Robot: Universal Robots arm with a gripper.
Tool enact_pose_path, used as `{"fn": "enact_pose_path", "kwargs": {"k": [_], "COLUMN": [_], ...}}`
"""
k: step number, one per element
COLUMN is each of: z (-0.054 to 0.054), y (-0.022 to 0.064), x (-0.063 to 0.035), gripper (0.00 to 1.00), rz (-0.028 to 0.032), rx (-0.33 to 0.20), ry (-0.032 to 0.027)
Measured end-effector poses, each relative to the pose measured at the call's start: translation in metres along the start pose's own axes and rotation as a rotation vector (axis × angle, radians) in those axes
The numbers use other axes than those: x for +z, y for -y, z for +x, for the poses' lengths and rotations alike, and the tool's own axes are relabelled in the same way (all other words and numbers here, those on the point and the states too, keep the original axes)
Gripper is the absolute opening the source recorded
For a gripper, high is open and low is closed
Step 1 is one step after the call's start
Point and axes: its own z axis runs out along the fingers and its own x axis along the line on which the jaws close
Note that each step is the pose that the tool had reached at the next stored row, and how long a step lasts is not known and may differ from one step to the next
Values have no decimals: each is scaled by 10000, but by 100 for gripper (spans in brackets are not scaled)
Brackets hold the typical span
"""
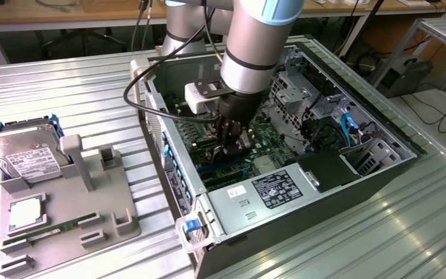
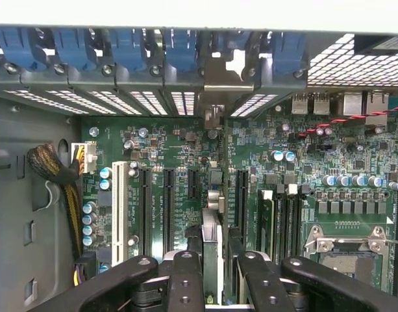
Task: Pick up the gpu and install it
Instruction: 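Insert the gpu into the slot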
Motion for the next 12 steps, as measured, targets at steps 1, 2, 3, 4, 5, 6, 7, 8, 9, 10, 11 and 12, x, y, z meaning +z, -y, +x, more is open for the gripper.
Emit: {"fn": "enact_pose_path", "kwargs": {"k": [1, 2, 3, 4, 5, 6, 7, 8, 9, 10, 11, 12], "z": [0, 0, 1, 0, 1, 0, 1, 1, 1, 1, 1, 1], "y": [0, 1, 1, 1, 1, 2, 2, 2, 2, 3, 3, 3], "x": [10, 16, 19, 23, 29, 37, 45, 52, 59, 62, 63, 63], "gripper": [26, 26, 26, 26, 26, 26, 26, 26, 26, 26, 26, 26], "rz": [0, 0, -1, -1, 0, -1, -2, -1, -1, -1, -1, 0], "rx": [0, 0, 0, 0, 1, 1, 1, 1, 1, 1, 1, 1], "ry": [0, 0, -1, -1, 1, 1, -2, 0, 0, 1, 1, 1]}}
